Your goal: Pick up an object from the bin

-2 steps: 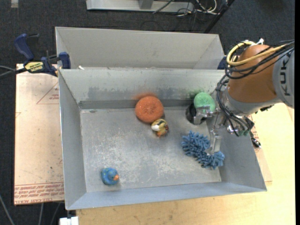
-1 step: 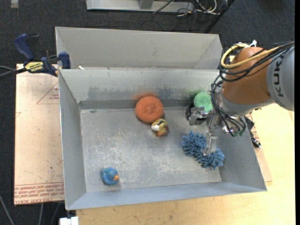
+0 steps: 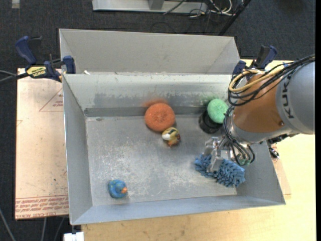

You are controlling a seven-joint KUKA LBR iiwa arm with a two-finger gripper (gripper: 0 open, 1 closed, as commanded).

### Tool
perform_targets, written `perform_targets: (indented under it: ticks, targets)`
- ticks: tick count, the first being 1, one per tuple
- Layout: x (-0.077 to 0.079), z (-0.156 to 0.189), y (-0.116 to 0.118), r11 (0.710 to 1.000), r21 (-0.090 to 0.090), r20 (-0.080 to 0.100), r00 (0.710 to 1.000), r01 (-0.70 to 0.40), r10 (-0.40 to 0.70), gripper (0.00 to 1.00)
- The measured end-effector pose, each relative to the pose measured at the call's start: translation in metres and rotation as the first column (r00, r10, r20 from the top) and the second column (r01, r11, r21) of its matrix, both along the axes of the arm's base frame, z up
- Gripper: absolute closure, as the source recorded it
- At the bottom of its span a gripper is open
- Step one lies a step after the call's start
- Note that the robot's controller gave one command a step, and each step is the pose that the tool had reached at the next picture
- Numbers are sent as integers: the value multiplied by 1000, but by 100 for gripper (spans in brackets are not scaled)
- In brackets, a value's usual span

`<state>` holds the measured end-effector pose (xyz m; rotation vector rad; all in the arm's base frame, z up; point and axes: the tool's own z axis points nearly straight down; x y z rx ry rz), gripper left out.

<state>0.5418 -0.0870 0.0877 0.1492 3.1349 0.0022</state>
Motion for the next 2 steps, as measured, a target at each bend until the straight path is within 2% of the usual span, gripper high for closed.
perform_targets:
  ticks: [1,2]
  targets:
    - [0,0,0,1000,0,0,1000,0,0,100]
    - [-5,134,13,997,1,4,997,74,-74,100]
